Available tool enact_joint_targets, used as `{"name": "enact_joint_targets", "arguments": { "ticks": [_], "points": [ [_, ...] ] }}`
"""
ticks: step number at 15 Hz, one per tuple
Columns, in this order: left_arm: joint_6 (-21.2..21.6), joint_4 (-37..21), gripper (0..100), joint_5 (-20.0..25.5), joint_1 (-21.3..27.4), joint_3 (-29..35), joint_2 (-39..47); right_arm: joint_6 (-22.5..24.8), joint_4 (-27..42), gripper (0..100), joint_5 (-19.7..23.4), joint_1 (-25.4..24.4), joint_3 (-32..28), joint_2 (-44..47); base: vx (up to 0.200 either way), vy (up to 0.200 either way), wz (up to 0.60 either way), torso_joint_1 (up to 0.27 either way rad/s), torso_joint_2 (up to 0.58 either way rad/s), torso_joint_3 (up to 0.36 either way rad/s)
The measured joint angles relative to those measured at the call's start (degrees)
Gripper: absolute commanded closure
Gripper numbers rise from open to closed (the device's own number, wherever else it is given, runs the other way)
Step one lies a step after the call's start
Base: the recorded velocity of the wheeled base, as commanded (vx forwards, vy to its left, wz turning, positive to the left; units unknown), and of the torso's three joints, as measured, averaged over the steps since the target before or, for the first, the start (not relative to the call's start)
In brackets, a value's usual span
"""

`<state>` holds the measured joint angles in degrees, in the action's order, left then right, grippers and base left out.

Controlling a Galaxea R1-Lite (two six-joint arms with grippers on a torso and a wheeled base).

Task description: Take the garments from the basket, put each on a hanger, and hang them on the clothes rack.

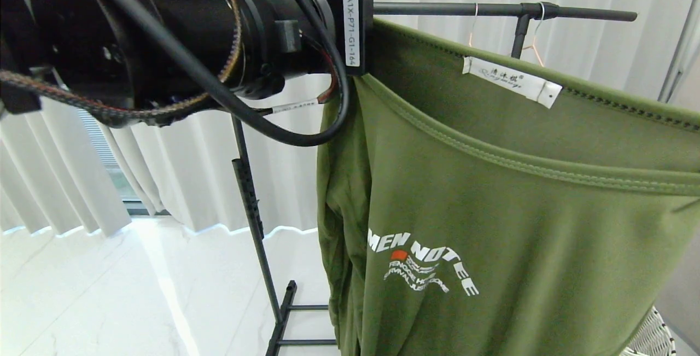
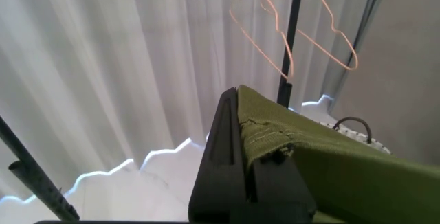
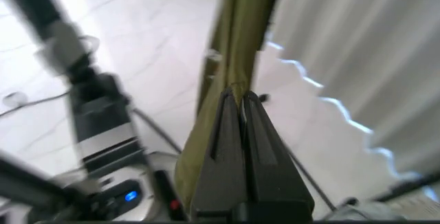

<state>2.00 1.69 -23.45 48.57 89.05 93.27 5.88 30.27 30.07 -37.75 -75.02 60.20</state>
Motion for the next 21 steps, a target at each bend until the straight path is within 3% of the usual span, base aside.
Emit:
{"name": "enact_joint_targets", "arguments": {
  "ticks": [3, 7, 8, 10, 12, 14, 16, 17, 21],
  "points": [
    [-0.06, 0.05, 100, 0.06, -0.39, 0.04, 1.05, -0.18, 0.66, 100, -0.63, -4.25, -0.04, 0.35, 0.000, 0.000, 0.00, 0.000, 0.00, 0.000],
    [-0.28, -2.24, 100, 0.00, -0.63, -0.49, 0.22, -0.18, 0.41, 100, -9.65, -4.77, 0.00, 0.66, 0.000, 0.000, 0.00, 0.000, 0.00, 0.000],
    [-0.80, -6.60, 100, 0.02, -0.55, -0.66, -0.90, -0.18, -0.33, 100, -13.06, -4.61, -0.09, 1.01, 0.000, 0.000, 0.00, 0.000, 0.00, 0.000],
    [-4.45, -18.96, 100, 1.12, -0.11, -0.49, -4.46, -0.18, -5.36, 100, -15.79, -3.64, -0.17, 2.43, 0.000, 0.000, 0.00, 0.000, 0.00, 0.000],
    [-9.36, -31.72, 100, 6.52, 0.68, 0.33, -9.70, -0.13, -12.68, 100, -16.02, -2.60, 0.00, 4.74, 0.000, 0.000, 0.00, 0.000, 0.00, 0.000],
    [-13.85, -41.55, 100, 15.63, 1.51, 1.30, -15.08, -0.09, -18.90, 100, -16.09, -1.93, -0.13, 7.58, 0.000, 0.000, 0.00, 0.000, 0.00, 0.000],
    [-18.60, -43.13, 100, 24.91, 2.17, 2.07, -19.21, 0.02, -23.63, 100, -16.04, -1.71, -0.28, 10.20, 0.000, 0.000, 0.00, 0.000, 0.00, 0.000],
    [-19.76, -43.29, 100, 27.48, 2.95, 2.35, -20.83, 0.09, -25.37, 100, -16.02, -1.63, -0.33, 11.43, 0.000, 0.000, 0.00, 0.000, 0.00, 0.000],
    [-20.14, -43.37, 100, 28.25, 7.39, 3.25, -23.59, 0.11, -26.11, 100, -16.07, -1.61, -0.63, 13.64, 0.000, 0.000, 0.00, 0.000, 0.00, 0.000]
  ]
}}
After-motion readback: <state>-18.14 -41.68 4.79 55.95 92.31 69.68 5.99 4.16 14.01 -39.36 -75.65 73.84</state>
